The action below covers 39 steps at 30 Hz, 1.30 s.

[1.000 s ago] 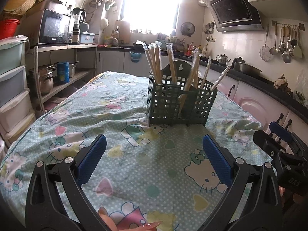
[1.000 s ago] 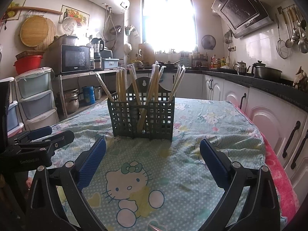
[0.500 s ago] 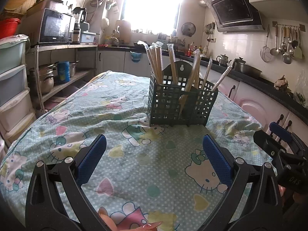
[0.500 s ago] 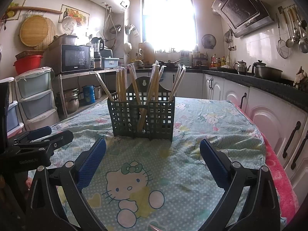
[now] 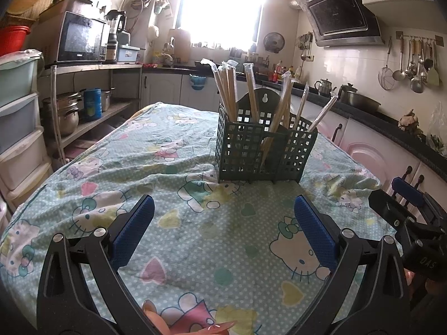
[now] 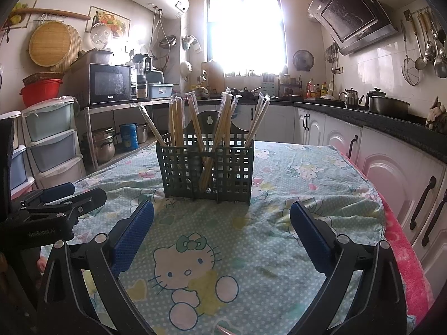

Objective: Organize utensils

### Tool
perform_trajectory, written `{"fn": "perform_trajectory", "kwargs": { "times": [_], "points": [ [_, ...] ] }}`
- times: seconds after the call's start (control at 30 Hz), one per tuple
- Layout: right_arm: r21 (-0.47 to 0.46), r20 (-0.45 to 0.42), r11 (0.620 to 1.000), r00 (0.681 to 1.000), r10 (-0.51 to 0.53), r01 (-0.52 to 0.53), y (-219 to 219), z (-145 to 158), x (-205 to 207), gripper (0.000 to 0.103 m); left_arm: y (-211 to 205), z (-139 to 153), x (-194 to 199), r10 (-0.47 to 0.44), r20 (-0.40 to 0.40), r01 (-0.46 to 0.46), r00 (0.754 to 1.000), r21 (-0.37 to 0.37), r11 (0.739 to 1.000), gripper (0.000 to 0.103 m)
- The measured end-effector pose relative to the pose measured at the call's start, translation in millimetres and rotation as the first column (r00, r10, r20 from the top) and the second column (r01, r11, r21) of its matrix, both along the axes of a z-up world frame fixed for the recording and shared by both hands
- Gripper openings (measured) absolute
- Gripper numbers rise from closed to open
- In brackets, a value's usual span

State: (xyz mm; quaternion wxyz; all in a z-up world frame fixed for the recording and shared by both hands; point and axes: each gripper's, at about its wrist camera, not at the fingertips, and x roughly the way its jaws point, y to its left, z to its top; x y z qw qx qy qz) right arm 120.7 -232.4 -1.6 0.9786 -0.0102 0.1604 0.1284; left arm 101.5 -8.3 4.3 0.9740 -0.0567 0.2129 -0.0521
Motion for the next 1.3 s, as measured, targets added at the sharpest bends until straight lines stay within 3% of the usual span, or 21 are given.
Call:
{"fn": "perform_trajectory", "kwargs": {
  "times": [0.83,1.3],
  "points": [
    [0.004,-0.013,1.0,1.0,0.002,-0.002,0.5,-2.0,0.3,0.095,1.3,-3.9,-0.4,-0.005,-0.018,0.005,1.0,0.008,1.0,0.092],
    [-0.003,-0.06,1.0,0.998,-0.004,0.004,-5.7,-0.6,7.3,0.096,16.2,0.0,5.2,0.002,-0.054,-0.004,0.999,-0.042,0.999,0.092]
  ]
}}
